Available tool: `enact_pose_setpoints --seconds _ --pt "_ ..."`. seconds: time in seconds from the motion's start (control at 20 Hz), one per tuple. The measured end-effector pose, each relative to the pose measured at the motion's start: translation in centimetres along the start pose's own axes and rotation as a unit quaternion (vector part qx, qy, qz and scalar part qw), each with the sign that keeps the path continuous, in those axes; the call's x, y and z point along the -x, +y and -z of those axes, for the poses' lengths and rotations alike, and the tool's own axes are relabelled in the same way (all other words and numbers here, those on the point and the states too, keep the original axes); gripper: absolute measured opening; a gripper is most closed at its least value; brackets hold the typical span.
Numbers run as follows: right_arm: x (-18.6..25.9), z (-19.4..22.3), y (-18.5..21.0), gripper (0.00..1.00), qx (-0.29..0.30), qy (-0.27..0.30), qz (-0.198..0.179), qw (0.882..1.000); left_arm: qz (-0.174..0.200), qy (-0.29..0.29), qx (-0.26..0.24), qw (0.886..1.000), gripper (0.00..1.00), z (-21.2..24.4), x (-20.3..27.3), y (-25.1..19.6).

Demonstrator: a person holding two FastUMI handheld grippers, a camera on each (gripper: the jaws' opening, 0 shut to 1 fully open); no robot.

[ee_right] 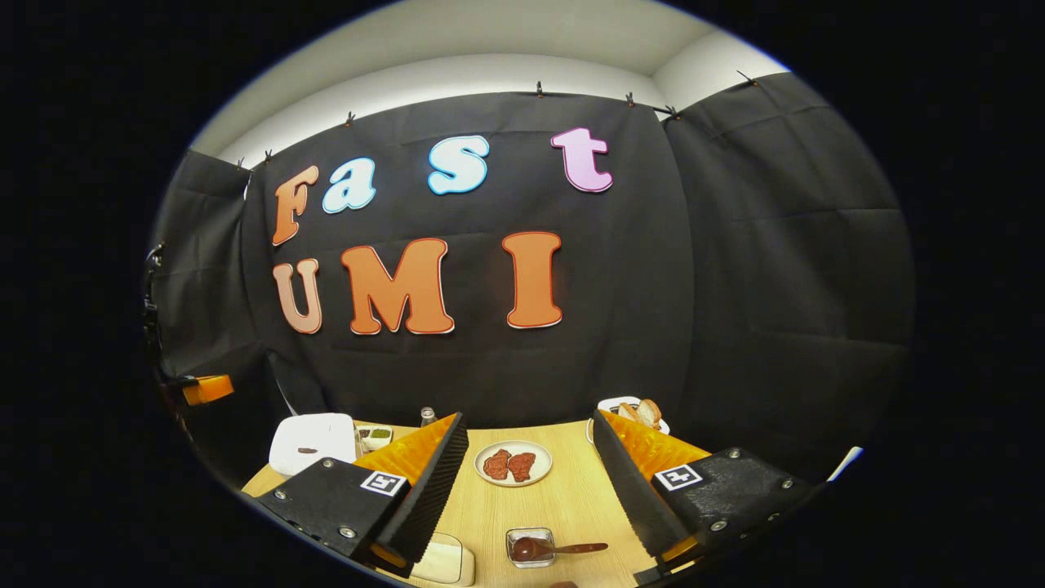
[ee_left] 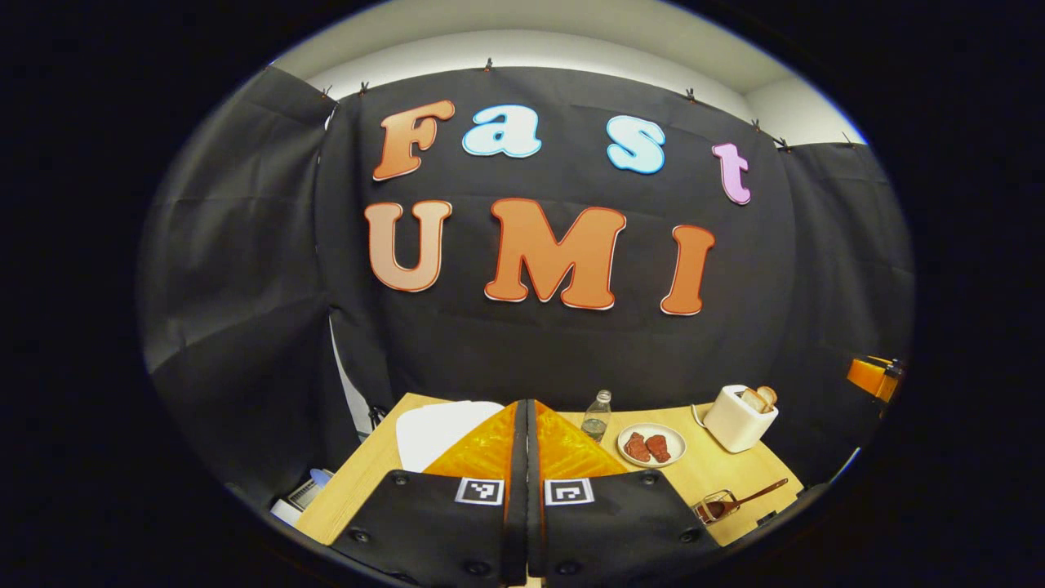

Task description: Close the left gripper, press the button to open the rice cooker; take a wooden spoon from the chopstick holder with the right hand, scoop a spoonful of rice and pour it into the rice cooker, then put the wooden spoon back into the chopstick holder.

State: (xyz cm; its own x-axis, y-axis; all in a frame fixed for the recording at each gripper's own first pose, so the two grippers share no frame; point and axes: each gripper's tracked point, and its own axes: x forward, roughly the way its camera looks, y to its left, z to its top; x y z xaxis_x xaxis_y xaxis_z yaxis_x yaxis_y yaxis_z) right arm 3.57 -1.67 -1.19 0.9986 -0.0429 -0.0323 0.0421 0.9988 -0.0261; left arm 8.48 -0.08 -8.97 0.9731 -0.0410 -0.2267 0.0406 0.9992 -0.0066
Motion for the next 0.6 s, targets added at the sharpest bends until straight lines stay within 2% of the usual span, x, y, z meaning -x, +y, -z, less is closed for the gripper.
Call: enact_pose_setpoints --seconds 0.1,0.2,0.25,0.3,0.5,0.55,0.6 --pt "-0.4 -0.3 -0.5 0.95 0.002 -0.007 0.007 1.000 0.004 0.033 0.026 0.999 0.05 2.7 -1.9 0.5" --pt "-0.8 -0.1 -1.1 0.95 -0.002 -0.007 0.013 1.000 -0.012 0.059 0.022 0.998 0.05 5.1 -4.0 2.1" --pt "-0.8 0.1 -1.2 1.00 -0.004 -0.004 0.015 1.000 -0.016 0.077 0.019 0.997 0.05 6.7 -5.0 2.6" --pt "-1.0 0.1 -1.4 0.95 -0.006 -0.002 0.017 1.000 -0.015 0.093 0.024 0.995 0.05 8.4 -6.1 2.8" --pt "-1.3 0.8 -2.4 0.95 0.001 0.010 0.035 0.999 -0.035 0.152 0.021 0.988 0.05 13.5 -10.0 5.4" --pt "-1.3 1.1 -2.5 1.00 0.003 0.013 0.037 0.999 -0.038 0.165 0.019 0.985 0.04 14.7 -10.6 6.0" --pt "-1.3 1.3 -2.6 1.00 0.006 0.015 0.039 0.999 -0.037 0.175 0.022 0.984 0.05 15.7 -11.3 6.3"
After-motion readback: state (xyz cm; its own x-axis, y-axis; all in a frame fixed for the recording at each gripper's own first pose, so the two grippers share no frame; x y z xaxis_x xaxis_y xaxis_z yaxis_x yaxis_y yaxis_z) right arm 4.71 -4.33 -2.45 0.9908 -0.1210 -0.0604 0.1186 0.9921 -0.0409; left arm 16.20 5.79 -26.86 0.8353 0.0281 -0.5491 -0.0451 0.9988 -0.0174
